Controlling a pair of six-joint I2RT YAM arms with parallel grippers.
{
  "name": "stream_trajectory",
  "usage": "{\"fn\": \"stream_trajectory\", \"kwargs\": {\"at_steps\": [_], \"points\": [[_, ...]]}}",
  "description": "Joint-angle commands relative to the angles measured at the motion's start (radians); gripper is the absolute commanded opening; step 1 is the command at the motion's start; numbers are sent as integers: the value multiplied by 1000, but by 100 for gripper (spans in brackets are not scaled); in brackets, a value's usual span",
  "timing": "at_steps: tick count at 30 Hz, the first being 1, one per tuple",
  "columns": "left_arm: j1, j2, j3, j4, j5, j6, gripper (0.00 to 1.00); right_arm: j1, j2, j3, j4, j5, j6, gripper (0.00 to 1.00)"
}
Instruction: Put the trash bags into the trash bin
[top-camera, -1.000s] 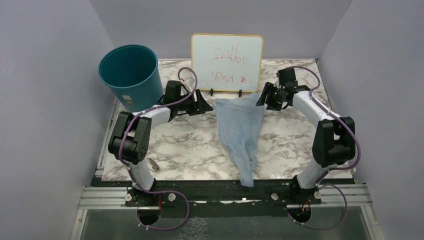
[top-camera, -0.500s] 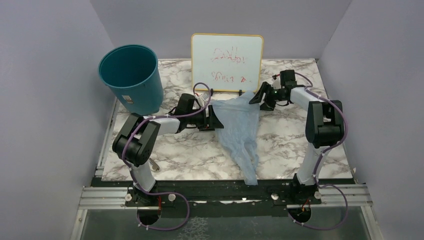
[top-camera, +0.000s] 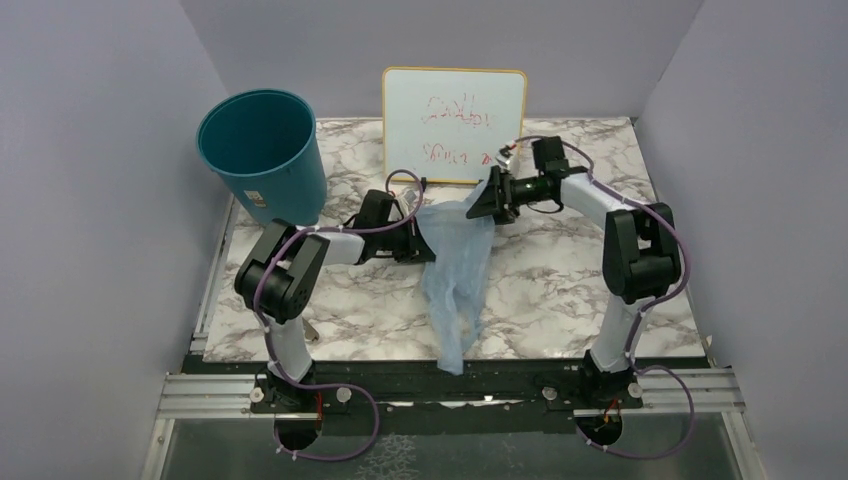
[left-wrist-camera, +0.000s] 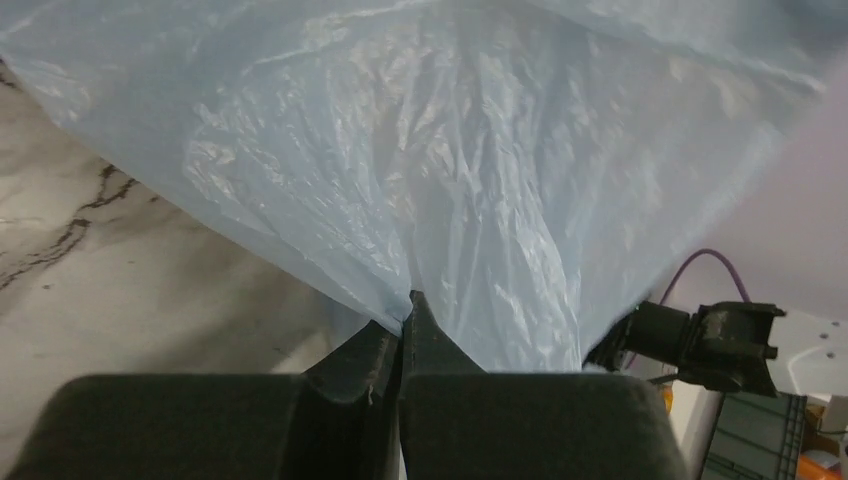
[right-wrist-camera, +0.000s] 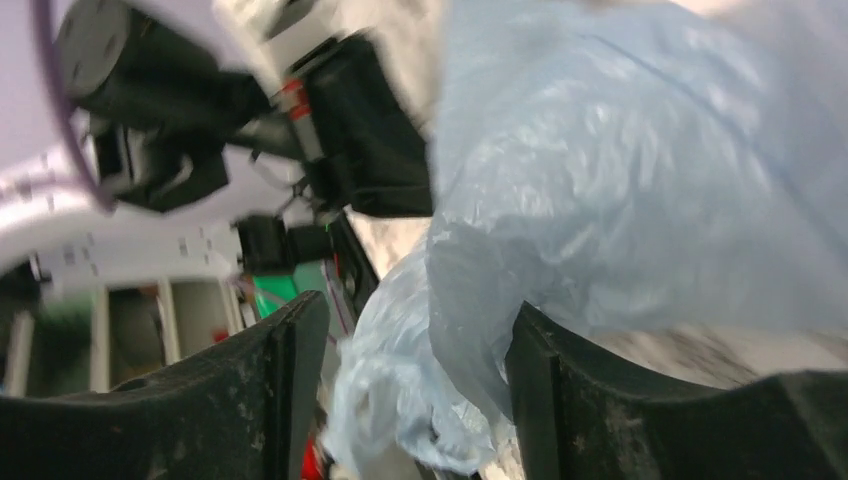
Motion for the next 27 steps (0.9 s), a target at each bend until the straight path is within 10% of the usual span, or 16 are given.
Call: {"fn": "stream_trajectory", "kwargs": {"at_steps": [1,14,18,27], "points": [[-2,41,59,-113,-66,90,0,153,-51,122,-297,-137,-308,73],[-1,22,66,-237,-136,192,0,62,-517,-64,25,654,-81,91],[-1,22,59,-219,-120,202,0,33,-514,-195,-35,1169,123,95],[-2,36,52,-224,-110,215,0,-105,-283,-358,233,482,160,68]]}}
